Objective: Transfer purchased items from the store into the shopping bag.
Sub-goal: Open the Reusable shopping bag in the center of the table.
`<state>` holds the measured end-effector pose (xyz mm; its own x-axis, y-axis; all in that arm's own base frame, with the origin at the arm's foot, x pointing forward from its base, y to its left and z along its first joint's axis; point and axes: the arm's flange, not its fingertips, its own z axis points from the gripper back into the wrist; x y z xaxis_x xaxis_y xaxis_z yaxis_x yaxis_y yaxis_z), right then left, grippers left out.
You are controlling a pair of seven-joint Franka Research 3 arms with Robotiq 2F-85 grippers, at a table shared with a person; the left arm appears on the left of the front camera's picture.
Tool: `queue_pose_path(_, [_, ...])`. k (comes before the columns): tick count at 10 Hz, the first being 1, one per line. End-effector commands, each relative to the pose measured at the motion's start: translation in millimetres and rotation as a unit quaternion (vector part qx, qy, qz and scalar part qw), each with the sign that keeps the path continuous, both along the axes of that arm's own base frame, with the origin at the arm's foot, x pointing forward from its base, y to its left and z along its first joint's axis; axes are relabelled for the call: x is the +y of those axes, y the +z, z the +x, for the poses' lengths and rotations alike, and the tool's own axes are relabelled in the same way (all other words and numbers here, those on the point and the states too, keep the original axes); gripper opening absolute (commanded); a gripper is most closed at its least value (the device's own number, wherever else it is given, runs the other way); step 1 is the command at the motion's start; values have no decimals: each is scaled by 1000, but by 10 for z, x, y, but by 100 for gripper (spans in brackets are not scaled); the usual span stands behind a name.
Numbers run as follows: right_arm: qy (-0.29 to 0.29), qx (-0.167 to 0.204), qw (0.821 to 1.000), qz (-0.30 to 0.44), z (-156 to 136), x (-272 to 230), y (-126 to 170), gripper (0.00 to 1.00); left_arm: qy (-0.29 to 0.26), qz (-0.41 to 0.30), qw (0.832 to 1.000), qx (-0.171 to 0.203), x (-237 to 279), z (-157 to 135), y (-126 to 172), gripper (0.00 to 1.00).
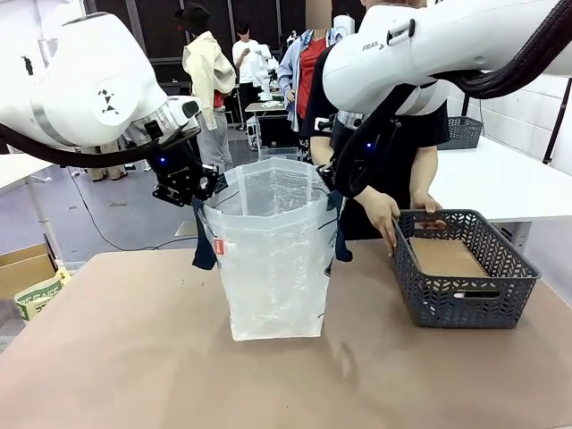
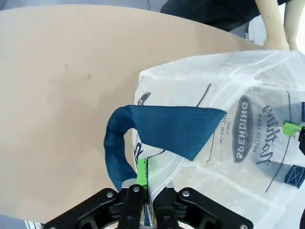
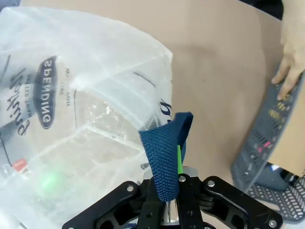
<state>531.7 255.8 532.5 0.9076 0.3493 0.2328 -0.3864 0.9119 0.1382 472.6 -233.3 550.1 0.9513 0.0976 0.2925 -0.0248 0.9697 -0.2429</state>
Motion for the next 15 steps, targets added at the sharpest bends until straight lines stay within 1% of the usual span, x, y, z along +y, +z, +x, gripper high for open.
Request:
queue_pose_path(1, [-7, -4, 1000, -10, -93, -69, -35, 0, 1, 3, 1000, -11, 57, -64, -48, 0])
queue_pose_path(3, [-3, -6, 1000, -10, -141, -75, -46, 0, -1, -4, 1000, -8, 48, -50, -115, 0])
queue_pose_path(5, [-11, -9, 1000, -16, -184, -128, -34, 0, -16, 1, 1000, 2, 86, -7, -220, 0])
queue_pose_path(7, [-5, -13, 1000, -18, -214, -177, -65, 0, -25, 10, 1000, -10, 113, 18, -272, 0])
queue_pose_path(8, [17, -20, 1000, -15, -228, -201, -72, 0, -41, 11, 999, -19, 125, 36, -270, 0])
queue_pose_path(10, [34, -30, 999, -26, -274, -235, -96, 0, -72, 22, 997, -25, 137, 56, -278, 0])
queue_pose_path(11, [49, -31, 998, -27, -292, -228, -107, 0, -98, 27, 994, -25, 124, 57, -278, 0])
queue_pose_path(12, [65, -35, 997, -27, -300, -215, -108, 0, -112, 34, 993, -28, 112, 69, -283, 0])
queue_pose_path(13, [72, -37, 996, -35, -304, -192, -109, 0, -126, 41, 991, -23, 101, 95, -303, 0])
queue_pose_path(14, [70, -35, 996, -38, -305, -188, -119, 0, -141, 51, 989, -7, 48, 145, -323, 0])
queue_pose_path(15, [75, -35, 996, -37, -306, -177, -141, 0, -106, 39, 993, -21, 57, 57, -258, 0])
